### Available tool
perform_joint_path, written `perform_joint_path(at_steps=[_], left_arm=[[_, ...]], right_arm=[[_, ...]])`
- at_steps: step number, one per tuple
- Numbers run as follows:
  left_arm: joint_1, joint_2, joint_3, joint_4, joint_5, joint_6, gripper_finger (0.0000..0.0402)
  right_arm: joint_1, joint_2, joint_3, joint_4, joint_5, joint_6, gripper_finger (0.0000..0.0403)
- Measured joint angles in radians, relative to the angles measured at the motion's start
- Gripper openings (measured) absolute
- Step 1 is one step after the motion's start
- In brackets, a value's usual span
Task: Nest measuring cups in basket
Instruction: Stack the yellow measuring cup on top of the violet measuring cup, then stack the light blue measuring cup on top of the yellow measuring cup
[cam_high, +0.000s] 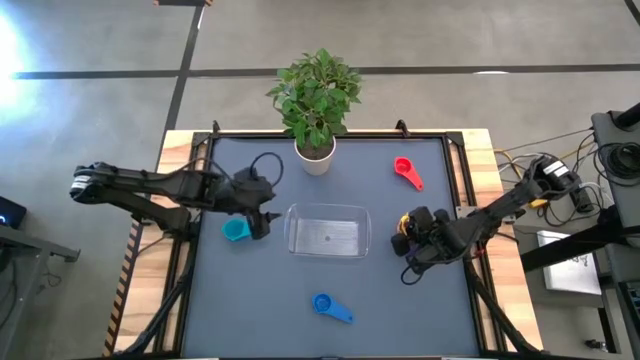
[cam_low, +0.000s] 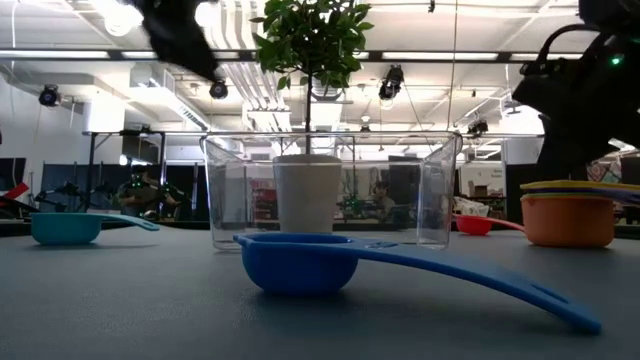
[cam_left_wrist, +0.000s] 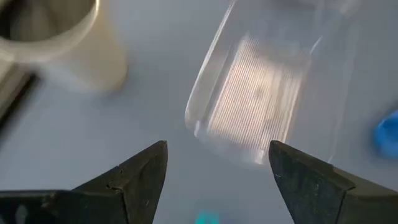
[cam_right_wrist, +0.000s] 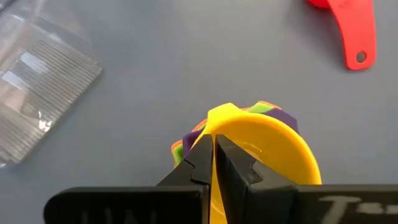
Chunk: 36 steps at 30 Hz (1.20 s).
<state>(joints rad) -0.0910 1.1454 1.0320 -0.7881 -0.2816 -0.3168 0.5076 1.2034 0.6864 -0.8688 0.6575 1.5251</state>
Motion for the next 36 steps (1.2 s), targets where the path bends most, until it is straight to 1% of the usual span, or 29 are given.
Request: perform_joint_path(at_steps=[5,8,10,12,14,16,21,25,28,30,36], left_arm=[[0.0,-0.001,-0.053,-0.186,0.0,-0.134,0.0262],[0.0,-0.003,-0.097,-0.209,0.003,-0.176,0.0262],[0.0,-0.005,-0.135,-0.21,0.028,-0.194,0.0262],[0.0,-0.005,-0.172,-0.208,0.066,-0.216,0.0262],[0.0,-0.005,-0.215,-0.209,0.104,-0.239,0.0262],[0.0,-0.006,-0.257,-0.204,0.138,-0.263,0.0262],[0.0,-0.005,-0.341,-0.198,0.191,-0.317,0.0262],[-0.002,-0.006,-0.364,-0.196,0.196,-0.341,0.0262],[-0.005,-0.005,-0.369,-0.186,0.199,-0.344,0.0262],[-0.006,-0.004,-0.373,-0.176,0.204,-0.346,0.0262],[-0.006,-0.002,-0.411,-0.163,0.221,-0.365,0.0262]], right_arm=[[0.0,-0.046,0.077,0.007,0.071,-0.158,0.0008],[0.002,-0.089,0.132,0.006,0.135,-0.276,0.0008],[0.002,-0.126,0.158,0.007,0.167,-0.339,0.0009],[-0.001,-0.165,0.177,0.006,0.157,-0.391,0.0009],[-0.017,-0.208,0.189,0.006,0.094,-0.451,0.0009],[-0.024,-0.241,0.195,0.009,0.064,-0.495,0.0009],[-0.028,-0.302,0.193,0.011,0.06,-0.544,0.0009],[-0.029,-0.318,0.187,0.01,0.06,-0.545,0.0012],[-0.029,-0.311,0.184,0.01,0.058,-0.546,0.0026],[-0.029,-0.301,0.181,0.011,0.05,-0.549,0.0042],[-0.029,-0.262,0.179,0.011,0.049,-0.554,0.0117]])
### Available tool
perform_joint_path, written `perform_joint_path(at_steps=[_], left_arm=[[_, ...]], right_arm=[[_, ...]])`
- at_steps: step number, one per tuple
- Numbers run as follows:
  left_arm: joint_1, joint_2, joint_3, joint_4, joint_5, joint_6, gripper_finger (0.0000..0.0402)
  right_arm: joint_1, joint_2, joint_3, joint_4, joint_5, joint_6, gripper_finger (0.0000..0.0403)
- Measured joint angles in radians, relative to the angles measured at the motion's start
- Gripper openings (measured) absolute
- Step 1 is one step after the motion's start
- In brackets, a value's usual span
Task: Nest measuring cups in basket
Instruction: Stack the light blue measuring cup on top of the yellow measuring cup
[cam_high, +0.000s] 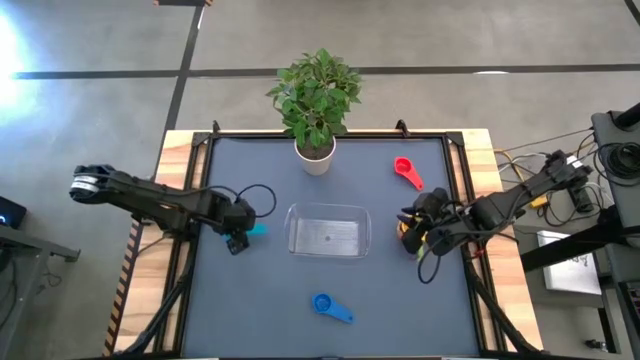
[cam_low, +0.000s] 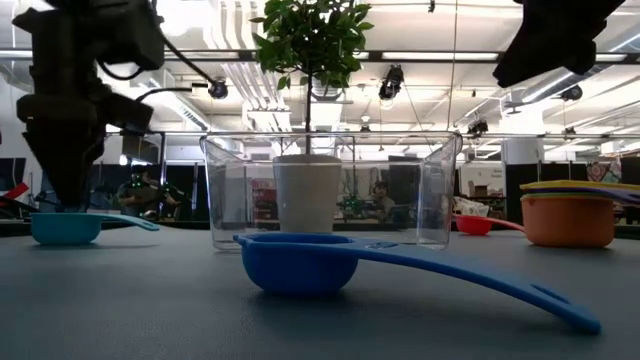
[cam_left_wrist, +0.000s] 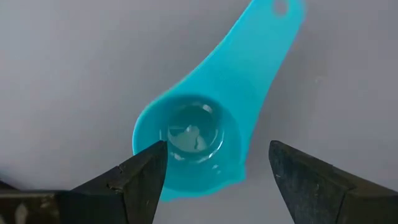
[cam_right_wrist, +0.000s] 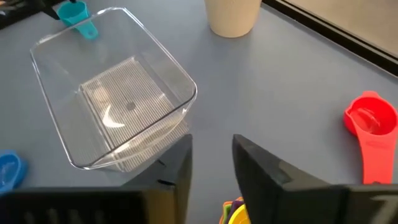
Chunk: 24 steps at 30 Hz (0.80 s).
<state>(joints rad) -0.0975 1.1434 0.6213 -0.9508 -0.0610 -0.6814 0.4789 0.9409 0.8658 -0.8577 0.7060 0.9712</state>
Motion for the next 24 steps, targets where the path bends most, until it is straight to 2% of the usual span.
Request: perform_joint_path(at_steps=[6,12,14,16,20,21,24], left_arm=[[0.0,0.035,-0.034,0.014,0.001,-0.031,0.0262],[0.0,0.098,-0.058,0.037,-0.039,-0.039,0.0247],[0.0,0.121,-0.058,0.041,-0.051,-0.038,0.0219],[0.0,0.141,-0.05,0.034,-0.051,-0.033,0.0172],[0.0,0.156,-0.001,0.027,-0.051,0.006,0.0038],[0.0,0.155,0.019,0.015,-0.051,0.01,0.002],[-0.001,0.147,0.109,-0.05,-0.071,0.01,0.0017]], right_arm=[[0.0,0.026,0.0,0.0,0.0,-0.002,0.0178],[0.0,0.016,0.0,0.003,0.001,-0.004,0.0195],[0.0,0.012,0.0,0.003,0.002,-0.005,0.0193],[0.0,0.011,0.0,0.003,0.002,-0.007,0.019],[0.0,0.0,0.0,0.003,0.002,-0.007,0.0181],[0.0,-0.003,0.0,0.003,0.002,-0.006,0.0179],[0.0,-0.008,0.0,0.003,0.02,-0.005,0.0174]])
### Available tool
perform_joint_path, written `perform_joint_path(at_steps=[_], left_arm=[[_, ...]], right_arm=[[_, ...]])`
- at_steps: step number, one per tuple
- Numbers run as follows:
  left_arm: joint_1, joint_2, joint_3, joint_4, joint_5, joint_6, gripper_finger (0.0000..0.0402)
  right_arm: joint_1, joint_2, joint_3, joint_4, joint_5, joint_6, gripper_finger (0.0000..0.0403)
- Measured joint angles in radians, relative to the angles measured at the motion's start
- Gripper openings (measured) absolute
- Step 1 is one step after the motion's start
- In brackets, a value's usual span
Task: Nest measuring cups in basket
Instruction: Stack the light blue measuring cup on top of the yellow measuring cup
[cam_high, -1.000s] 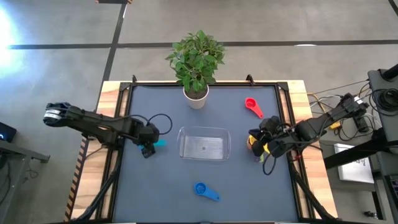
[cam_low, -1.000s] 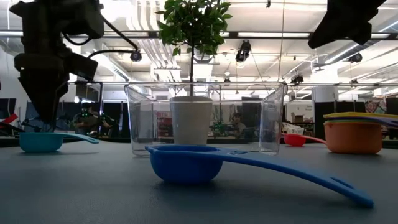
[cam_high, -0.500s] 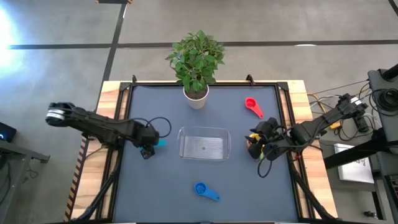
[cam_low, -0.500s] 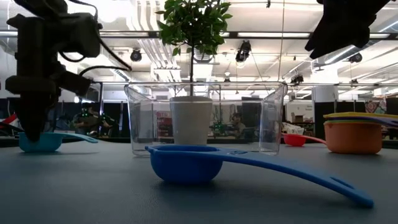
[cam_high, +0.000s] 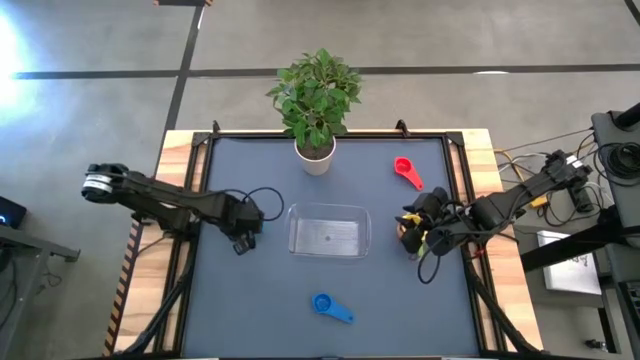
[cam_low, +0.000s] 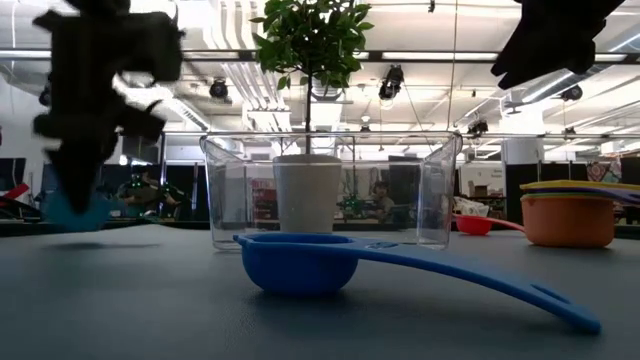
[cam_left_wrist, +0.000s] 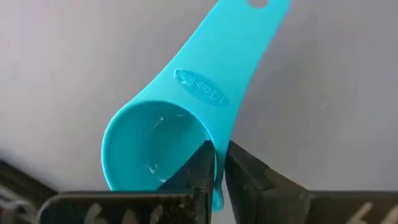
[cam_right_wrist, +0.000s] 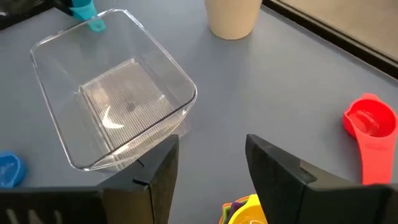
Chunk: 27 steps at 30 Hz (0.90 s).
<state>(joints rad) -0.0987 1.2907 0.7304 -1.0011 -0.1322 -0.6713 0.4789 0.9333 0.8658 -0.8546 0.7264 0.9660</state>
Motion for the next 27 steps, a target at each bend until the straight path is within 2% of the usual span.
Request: perform_joint_path(at_steps=[3,6,13,18,21,24,27], left_arm=[[-0.013,-0.003,0.124,-0.112,-0.064,-0.003,0.0005],[-0.032,-0.003,0.262,-0.168,-0.109,0.031,0.0004],[-0.045,0.029,0.522,-0.147,-0.133,0.157,0.0002],[-0.044,0.116,0.619,-0.142,-0.174,0.224,0.0001],[-0.045,0.177,0.66,-0.097,-0.174,0.272,0.0001],[-0.048,0.24,0.706,-0.088,-0.174,0.314,0.0001],[-0.05,0.3,0.747,-0.083,-0.175,0.343,0.0001]], right_arm=[[0.001,0.016,-0.003,0.024,0.066,0.014,0.0172],[0.0,0.052,-0.004,0.096,0.065,-0.081,0.0174],[0.001,0.166,0.015,0.435,0.05,-0.566,0.0184],[0.0,0.265,0.069,0.595,0.068,-0.858,0.0184],[0.0,0.343,0.103,0.649,0.114,-0.988,0.0184],[-0.007,0.409,0.155,0.653,0.138,-1.004,0.0184],[-0.03,0.459,0.216,0.63,0.133,-0.928,0.019]])
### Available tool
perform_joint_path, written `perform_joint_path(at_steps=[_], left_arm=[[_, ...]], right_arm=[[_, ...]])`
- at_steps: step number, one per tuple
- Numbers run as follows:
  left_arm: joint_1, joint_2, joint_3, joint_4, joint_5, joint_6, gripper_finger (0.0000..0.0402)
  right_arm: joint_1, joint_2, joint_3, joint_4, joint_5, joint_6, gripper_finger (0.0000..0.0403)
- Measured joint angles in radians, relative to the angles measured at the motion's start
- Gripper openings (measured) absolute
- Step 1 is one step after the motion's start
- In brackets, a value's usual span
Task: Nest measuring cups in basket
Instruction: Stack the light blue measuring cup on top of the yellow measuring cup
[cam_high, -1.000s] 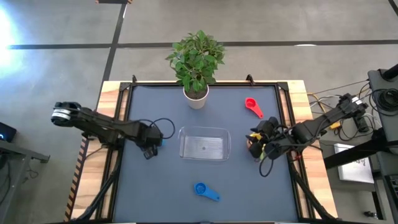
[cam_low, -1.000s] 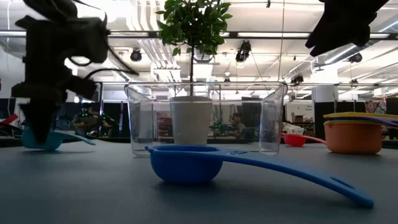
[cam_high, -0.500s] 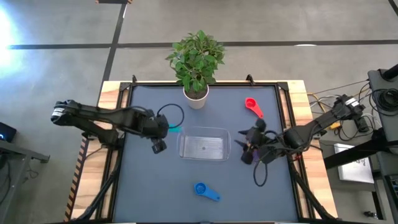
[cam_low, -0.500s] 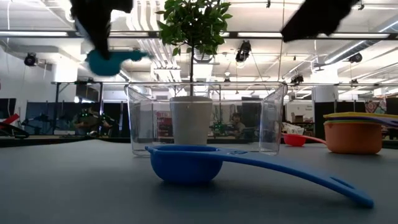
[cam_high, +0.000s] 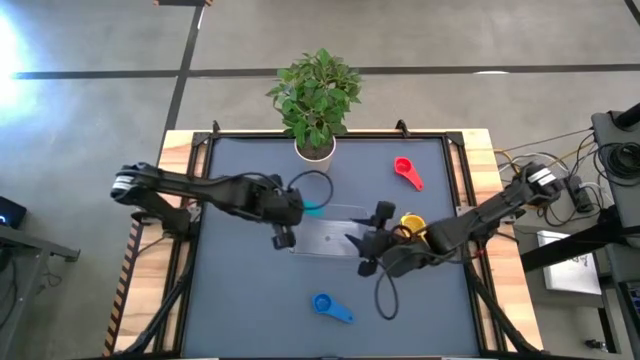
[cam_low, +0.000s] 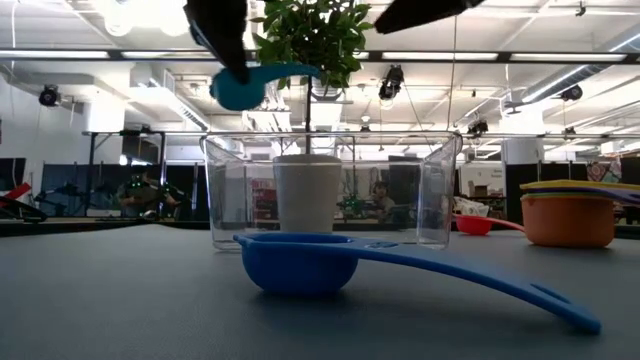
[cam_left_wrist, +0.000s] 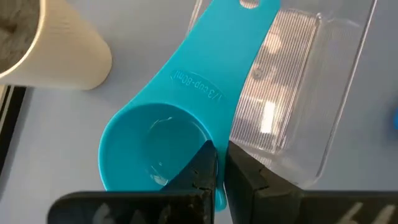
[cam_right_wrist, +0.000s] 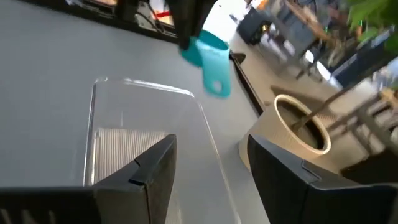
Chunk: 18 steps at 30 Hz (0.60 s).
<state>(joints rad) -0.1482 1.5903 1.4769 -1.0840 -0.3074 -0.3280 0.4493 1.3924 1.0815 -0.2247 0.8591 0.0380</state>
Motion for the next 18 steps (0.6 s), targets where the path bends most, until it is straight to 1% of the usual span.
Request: perform_joint_path(at_steps=[2,4,6,8,11,13,18], left_arm=[[-0.003,0.033,0.019,0.001,-0.005,0.015,0.0001],[-0.006,0.061,0.035,0.007,-0.01,0.029,0.0001],[-0.01,0.081,0.048,0.013,-0.02,0.038,0.0],[-0.014,0.093,0.053,0.03,-0.023,0.048,0.0],[-0.02,0.094,0.053,0.06,-0.024,0.055,0.0],[-0.023,0.092,0.053,0.07,-0.024,0.057,0.0],[-0.032,0.087,0.053,0.075,-0.024,0.059,0.0]], right_arm=[[-0.029,0.021,0.047,-0.06,-0.04,0.064,0.0198],[-0.072,0.036,0.096,-0.127,-0.156,0.121,0.0212],[-0.117,0.06,0.131,-0.144,-0.259,0.135,0.0231],[-0.151,0.087,0.153,-0.147,-0.321,0.126,0.0254],[-0.19,0.123,0.188,-0.153,-0.364,0.104,0.0288],[-0.214,0.142,0.208,-0.166,-0.369,0.099,0.0308],[-0.255,0.189,0.243,-0.163,-0.361,0.072,0.0337]])
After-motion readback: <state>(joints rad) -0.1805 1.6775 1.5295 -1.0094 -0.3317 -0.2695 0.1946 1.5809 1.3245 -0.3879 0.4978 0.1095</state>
